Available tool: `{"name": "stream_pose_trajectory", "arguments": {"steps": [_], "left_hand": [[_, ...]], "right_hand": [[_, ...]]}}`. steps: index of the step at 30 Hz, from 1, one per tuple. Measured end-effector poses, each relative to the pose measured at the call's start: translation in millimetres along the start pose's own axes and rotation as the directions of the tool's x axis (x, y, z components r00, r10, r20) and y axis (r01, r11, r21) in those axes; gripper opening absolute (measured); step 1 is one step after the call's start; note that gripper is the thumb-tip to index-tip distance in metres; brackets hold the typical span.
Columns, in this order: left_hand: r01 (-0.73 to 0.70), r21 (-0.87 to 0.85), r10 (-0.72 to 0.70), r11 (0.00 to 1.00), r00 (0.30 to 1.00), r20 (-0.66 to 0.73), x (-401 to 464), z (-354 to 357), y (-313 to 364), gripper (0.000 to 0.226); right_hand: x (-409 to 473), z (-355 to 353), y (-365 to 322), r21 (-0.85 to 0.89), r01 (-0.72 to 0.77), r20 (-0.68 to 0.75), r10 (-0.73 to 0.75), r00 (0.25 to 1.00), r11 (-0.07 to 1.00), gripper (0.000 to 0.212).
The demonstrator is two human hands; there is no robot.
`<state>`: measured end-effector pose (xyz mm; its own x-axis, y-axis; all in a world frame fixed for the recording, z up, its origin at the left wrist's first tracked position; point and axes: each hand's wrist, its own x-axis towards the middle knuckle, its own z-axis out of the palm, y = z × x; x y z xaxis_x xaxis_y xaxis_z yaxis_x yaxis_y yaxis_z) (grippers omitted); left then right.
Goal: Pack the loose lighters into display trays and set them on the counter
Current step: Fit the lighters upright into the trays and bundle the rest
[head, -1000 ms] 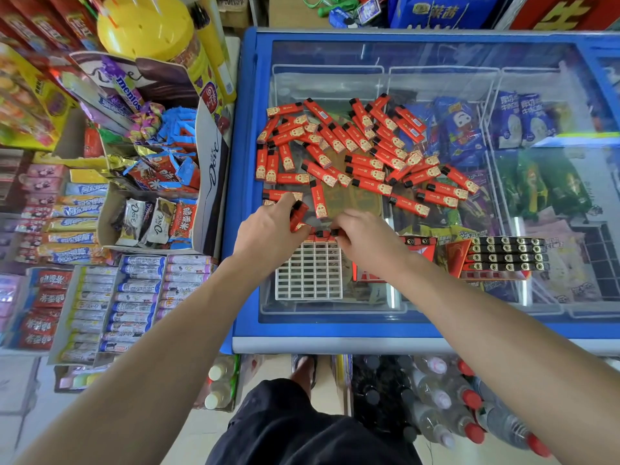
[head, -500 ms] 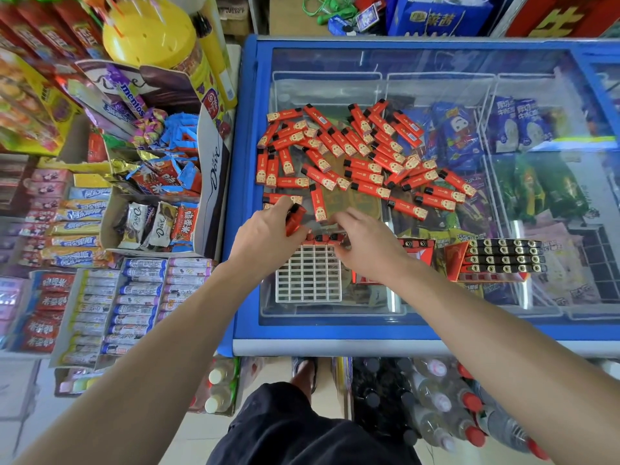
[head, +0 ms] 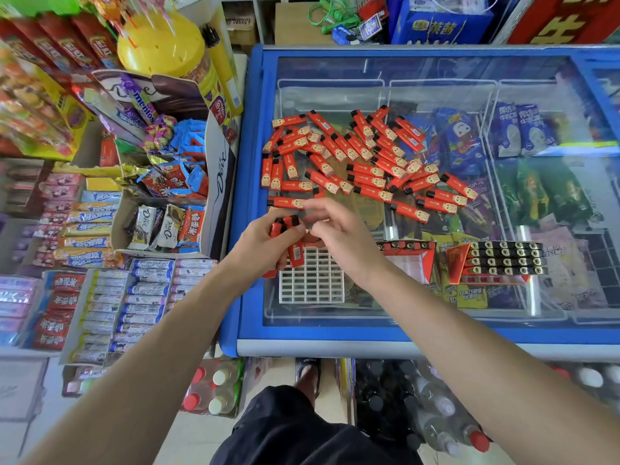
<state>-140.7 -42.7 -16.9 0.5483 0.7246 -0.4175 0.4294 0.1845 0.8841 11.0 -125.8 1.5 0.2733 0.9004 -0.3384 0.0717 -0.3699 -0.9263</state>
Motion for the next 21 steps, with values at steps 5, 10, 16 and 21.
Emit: {"name": "stream_pose_trajectory", "arguments": {"steps": [5, 10, 16, 21], "left_hand": [[0.025, -0.095, -0.021, 0.995, 0.999, 0.036, -3, -7, -8, 0.005], [0.049, -0.149, -0.046, 0.988, 0.999, 0.023, -3, -9, -13, 0.009], [0.003, -0.051, -0.005, 0.999, 0.999, -0.047, -9, -12, -16, 0.012], [0.004, -0.004, -0.005, 1.0, 0.999, -0.051, -13, -12, -17, 0.011]], "right_hand": [[-4, 7, 7, -0.051, -0.021, 0.034, 0.023, 0.999, 0.998, 0.045], [-10, 15, 12, -0.084, -0.025, 0.066, 0.03, 0.997, 0.996, 0.046], [-14, 32, 18, -0.248, 0.06, 0.024, -0.055, 0.998, 0.967, 0.061], [-17, 40, 26, -0.363, 0.134, 0.028, -0.133, 0.991, 0.922, 0.048]]}}
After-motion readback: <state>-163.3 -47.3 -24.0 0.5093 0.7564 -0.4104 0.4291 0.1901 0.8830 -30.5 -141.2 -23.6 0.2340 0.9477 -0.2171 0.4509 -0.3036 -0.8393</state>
